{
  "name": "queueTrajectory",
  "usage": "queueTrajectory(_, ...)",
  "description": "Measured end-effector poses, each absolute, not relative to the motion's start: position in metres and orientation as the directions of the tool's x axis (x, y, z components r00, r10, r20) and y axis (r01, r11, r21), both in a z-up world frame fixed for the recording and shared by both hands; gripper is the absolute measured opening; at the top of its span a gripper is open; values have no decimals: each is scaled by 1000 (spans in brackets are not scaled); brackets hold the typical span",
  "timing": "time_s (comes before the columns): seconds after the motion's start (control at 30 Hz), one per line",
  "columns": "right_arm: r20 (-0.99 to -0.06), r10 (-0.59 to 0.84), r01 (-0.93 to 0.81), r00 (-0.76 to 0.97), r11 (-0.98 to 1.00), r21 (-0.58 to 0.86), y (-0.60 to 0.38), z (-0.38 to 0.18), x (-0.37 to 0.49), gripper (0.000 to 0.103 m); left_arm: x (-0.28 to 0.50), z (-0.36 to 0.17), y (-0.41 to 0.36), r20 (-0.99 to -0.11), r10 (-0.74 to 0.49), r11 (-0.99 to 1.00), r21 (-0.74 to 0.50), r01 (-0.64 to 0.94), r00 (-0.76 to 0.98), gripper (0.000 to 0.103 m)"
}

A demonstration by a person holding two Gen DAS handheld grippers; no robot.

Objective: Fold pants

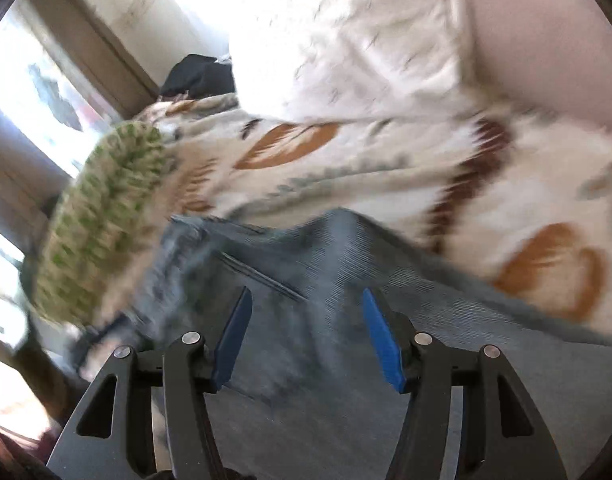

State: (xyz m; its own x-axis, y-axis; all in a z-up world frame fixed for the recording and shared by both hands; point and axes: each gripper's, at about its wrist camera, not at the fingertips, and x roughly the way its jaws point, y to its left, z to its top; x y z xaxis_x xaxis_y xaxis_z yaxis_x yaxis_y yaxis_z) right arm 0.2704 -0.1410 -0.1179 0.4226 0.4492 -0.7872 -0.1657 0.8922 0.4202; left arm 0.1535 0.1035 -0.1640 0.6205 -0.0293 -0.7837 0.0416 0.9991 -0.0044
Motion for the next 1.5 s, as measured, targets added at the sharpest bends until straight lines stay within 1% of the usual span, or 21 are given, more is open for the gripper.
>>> queueTrajectory(0.03,-787,456,-147,415,888,436,-138,-124,279,57,154,-165,105,-782,-30,999,-3,43,622,74)
queueTrajectory(0.1,-796,448,-107,408,889,445,-134,-137,298,55,153,-167,101,-779,-1,997,47,59,627,76)
queueTrajectory(0.23,-845,334,0,419,930,368,-136,-165,330,55,156,-173,95,-787,29,993,94,74,616,76)
queueTrajectory(0.33,-859,293,32,419,941,336,-136,-182,344,55,158,-173,98,-790,33,994,92,65,613,81)
queueTrajectory(0.5,-872,204,17,444,972,235,-122,-180,346,55,155,-170,99,-779,28,993,93,71,627,81)
queueTrajectory(0.57,-846,232,30,480,959,281,-131,-163,337,54,152,-166,102,-770,14,995,74,67,638,80)
queueTrajectory(0.7,-758,245,27,605,945,327,-164,-110,292,55,144,-150,107,-722,-2,998,44,48,692,80)
queueTrajectory(0.77,-726,237,27,645,943,331,-189,-81,258,60,138,-140,104,-686,-2,998,44,43,727,80)
queueTrajectory(0.83,-699,211,41,683,944,326,-217,-55,216,63,130,-130,97,-660,-31,998,23,61,750,81)
queueTrajectory(0.93,-669,175,56,723,949,309,-255,-25,147,66,114,-111,80,-607,-70,995,9,95,791,91)
queueTrajectory(1.03,-640,118,78,759,960,270,-278,-11,87,70,89,-95,60,-538,-80,991,44,123,839,99)
queueTrajectory(1.1,-617,86,98,782,961,259,-288,-7,53,72,71,-86,44,-499,-87,986,78,145,862,102)
queueTrajectory(1.17,-597,42,138,801,958,253,-298,-9,22,75,59,-82,30,-485,-98,982,95,164,869,103)
queueTrajectory(1.23,-576,5,179,818,948,263,-313,-15,-4,75,47,-80,16,-482,-120,975,108,195,868,103)
queueTrajectory(1.37,-525,-41,254,850,906,340,-335,-35,-41,76,24,-82,-11,-488,-124,959,166,231,864,103)
queueTrajectory(1.43,-501,-74,282,862,892,353,-338,-50,-54,78,13,-80,-19,-478,-120,957,177,229,870,103)
queueTrajectory(1.5,-512,-104,304,853,896,324,-338,-60,-61,79,4,-79,-26,-472,-123,957,175,229,873,103)
